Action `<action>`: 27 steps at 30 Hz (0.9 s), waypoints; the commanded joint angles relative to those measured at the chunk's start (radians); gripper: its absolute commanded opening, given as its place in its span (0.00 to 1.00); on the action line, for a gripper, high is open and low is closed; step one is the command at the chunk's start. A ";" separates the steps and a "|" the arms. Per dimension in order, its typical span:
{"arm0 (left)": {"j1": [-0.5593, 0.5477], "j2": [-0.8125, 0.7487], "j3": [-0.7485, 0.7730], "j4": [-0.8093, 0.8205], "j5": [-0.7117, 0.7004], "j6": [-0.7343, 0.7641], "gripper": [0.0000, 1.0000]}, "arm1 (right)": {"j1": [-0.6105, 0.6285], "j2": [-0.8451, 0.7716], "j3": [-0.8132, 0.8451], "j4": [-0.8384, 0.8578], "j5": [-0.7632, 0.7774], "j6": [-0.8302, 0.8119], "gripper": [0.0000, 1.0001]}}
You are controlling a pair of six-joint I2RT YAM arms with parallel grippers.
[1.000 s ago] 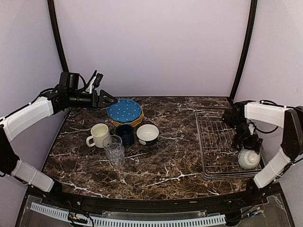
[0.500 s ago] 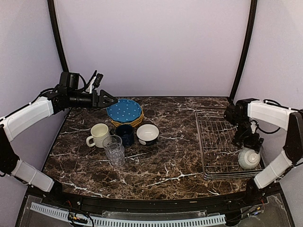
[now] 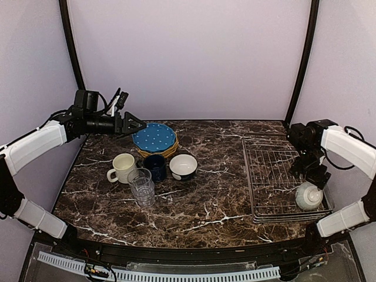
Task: Unload the mixed dishes from the dish rack
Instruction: Grab the bowl from the dish rack.
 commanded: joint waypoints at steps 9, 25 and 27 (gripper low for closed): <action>-0.003 -0.003 -0.021 0.023 0.016 0.001 0.79 | -0.013 0.139 -0.020 -0.149 0.029 0.181 0.97; -0.003 0.005 -0.021 0.023 0.020 -0.001 0.79 | -0.024 0.233 -0.097 -0.149 0.074 0.236 0.93; -0.003 0.006 -0.020 0.024 0.021 -0.002 0.79 | -0.025 0.236 -0.100 -0.147 0.074 0.231 0.91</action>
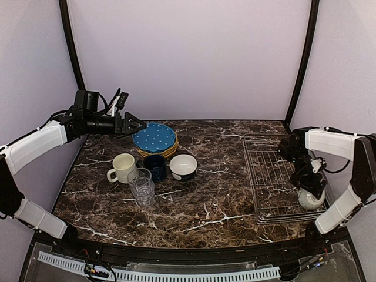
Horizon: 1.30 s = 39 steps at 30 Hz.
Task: Unload the mixed dishes from the dish rack
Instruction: Grab the bowl from the dish rack.
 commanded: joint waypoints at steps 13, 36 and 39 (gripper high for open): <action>-0.003 0.006 -0.013 0.010 0.017 -0.002 0.79 | -0.012 -0.105 -0.006 -0.121 0.003 -0.061 0.58; -0.003 0.007 -0.016 0.013 0.019 -0.005 0.79 | -0.012 -0.344 0.174 -0.122 0.000 -0.207 0.01; -0.003 0.009 -0.016 0.015 0.023 -0.007 0.79 | -0.012 -0.390 0.198 -0.122 0.008 -0.215 0.00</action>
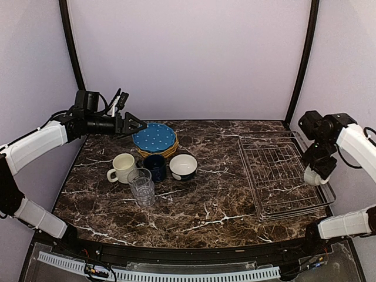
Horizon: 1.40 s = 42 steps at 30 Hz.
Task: Unload the mixed dishes from the dish rack
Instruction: Grab the bowl from the dish rack, then place the bowl in the bowl.
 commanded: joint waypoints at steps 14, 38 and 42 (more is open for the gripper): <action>-0.003 0.005 -0.019 0.019 0.027 -0.012 0.79 | 0.000 -0.154 0.088 0.117 -0.104 -0.382 0.00; -0.003 0.015 -0.022 0.021 0.021 -0.011 0.79 | 0.197 0.150 0.124 1.102 -0.943 -0.719 0.00; -0.003 0.016 -0.022 0.017 0.017 -0.007 0.79 | 0.291 0.307 0.166 1.224 -0.963 -0.692 0.00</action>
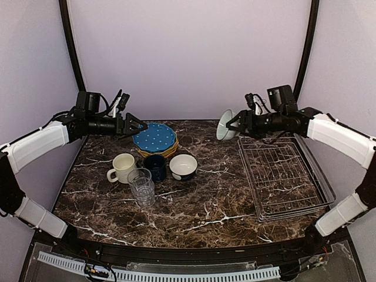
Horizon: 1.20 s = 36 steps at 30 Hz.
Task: Unload the mixed dishes from the dish rack
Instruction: Place the bowl in the bowl.
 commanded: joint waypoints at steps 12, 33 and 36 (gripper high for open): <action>-0.003 0.004 -0.014 -0.002 0.012 0.004 0.79 | 0.211 0.408 0.187 0.318 -0.107 0.046 0.00; -0.003 0.007 -0.014 0.002 0.018 0.000 0.79 | 0.283 0.575 0.248 0.234 -0.086 0.043 0.07; -0.003 0.008 -0.015 0.001 0.017 0.000 0.79 | 0.289 0.580 0.246 0.223 -0.072 0.039 0.14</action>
